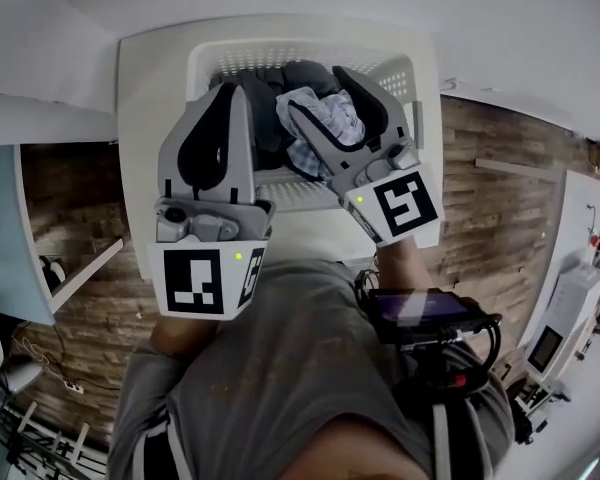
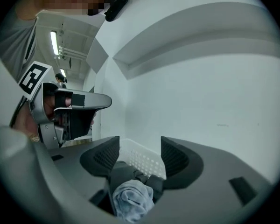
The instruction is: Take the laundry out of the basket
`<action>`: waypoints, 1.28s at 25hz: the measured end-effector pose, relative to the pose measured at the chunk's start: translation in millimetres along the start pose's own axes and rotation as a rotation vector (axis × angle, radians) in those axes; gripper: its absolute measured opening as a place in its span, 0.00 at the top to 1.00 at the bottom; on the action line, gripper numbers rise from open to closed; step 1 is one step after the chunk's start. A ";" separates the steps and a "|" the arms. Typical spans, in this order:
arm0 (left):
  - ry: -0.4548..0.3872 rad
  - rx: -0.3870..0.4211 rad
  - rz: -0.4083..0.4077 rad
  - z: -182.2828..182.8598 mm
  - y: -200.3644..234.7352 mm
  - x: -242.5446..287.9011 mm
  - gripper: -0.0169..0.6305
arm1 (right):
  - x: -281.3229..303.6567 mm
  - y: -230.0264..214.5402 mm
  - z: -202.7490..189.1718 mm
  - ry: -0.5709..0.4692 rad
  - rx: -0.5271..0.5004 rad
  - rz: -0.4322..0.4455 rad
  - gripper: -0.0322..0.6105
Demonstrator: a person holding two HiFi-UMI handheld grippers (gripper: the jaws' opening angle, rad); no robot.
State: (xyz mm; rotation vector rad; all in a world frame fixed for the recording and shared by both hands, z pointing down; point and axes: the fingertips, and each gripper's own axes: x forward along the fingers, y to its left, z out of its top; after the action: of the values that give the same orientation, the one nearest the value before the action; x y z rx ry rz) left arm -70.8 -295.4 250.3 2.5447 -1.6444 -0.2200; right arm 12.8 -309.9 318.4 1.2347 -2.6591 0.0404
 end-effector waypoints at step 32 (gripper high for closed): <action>0.022 -0.025 -0.006 -11.9 6.7 15.0 0.96 | 12.4 -10.7 -60.0 0.243 -0.031 0.067 0.73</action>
State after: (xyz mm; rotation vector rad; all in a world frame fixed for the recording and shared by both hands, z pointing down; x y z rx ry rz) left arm -68.6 -311.7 262.1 2.5250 -1.6157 -0.2114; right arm 23.7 -319.5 378.9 1.0567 -2.4805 0.1495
